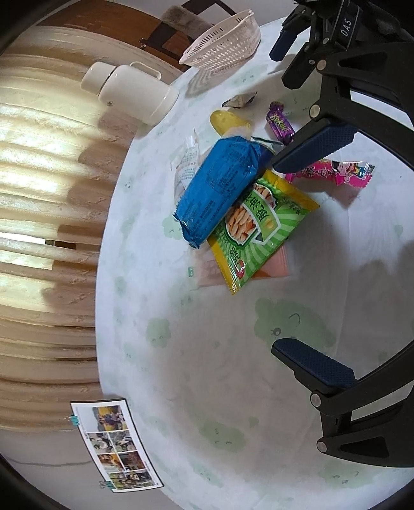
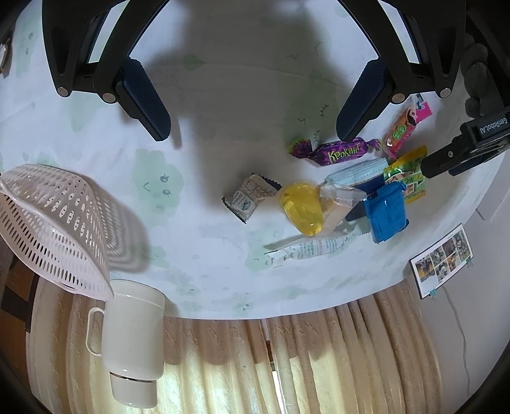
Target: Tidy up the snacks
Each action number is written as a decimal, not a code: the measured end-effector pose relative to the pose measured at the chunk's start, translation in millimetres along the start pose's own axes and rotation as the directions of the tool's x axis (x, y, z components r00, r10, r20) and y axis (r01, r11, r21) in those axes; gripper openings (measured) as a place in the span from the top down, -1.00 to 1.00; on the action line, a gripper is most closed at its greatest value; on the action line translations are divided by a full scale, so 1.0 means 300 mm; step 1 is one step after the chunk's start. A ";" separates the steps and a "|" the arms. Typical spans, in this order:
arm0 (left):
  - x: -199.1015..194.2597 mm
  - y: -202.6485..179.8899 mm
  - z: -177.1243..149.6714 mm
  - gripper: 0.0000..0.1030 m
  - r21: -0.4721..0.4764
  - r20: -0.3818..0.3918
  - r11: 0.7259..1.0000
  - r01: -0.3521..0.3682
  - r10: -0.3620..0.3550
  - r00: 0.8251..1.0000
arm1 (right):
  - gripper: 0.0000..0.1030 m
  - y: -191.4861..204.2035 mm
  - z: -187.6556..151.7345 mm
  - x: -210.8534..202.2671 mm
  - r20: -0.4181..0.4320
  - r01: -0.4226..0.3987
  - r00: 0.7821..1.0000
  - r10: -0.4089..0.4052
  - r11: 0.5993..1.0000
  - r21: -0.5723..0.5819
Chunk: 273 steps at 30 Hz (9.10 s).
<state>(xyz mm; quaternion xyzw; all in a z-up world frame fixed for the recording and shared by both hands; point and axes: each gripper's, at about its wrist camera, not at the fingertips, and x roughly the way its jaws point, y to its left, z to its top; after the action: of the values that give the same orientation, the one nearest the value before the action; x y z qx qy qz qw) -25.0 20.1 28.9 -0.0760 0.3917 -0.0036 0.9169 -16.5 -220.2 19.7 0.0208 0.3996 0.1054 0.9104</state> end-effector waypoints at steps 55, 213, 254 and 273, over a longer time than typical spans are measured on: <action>0.025 -0.125 -0.083 -0.21 0.134 -0.170 0.969 0.208 -0.184 0.968 | -0.98 -0.005 0.002 -0.034 0.059 -0.075 0.996 0.071 0.995 0.066; 0.095 -0.888 0.216 0.61 0.292 -0.212 0.806 0.515 -0.471 0.856 | -0.06 -0.632 0.107 -0.319 0.345 0.196 0.852 -0.394 0.850 0.489; -0.071 -0.692 0.238 -0.56 0.296 0.035 0.889 0.351 -0.377 0.926 | -0.12 -0.485 0.079 -0.351 0.461 0.389 0.693 -0.554 0.826 0.407; 0.068 -0.140 0.226 -0.68 -0.018 -0.027 0.983 0.183 -0.183 0.983 | -0.27 -0.211 0.075 -0.286 0.460 0.387 0.735 -0.498 0.865 0.318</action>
<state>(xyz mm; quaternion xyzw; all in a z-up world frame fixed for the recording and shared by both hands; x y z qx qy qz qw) 40.1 -13.6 66.5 -0.1187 0.3960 -0.0858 0.9065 -45.5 -298.8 89.4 0.0444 0.1357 -0.1661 0.9757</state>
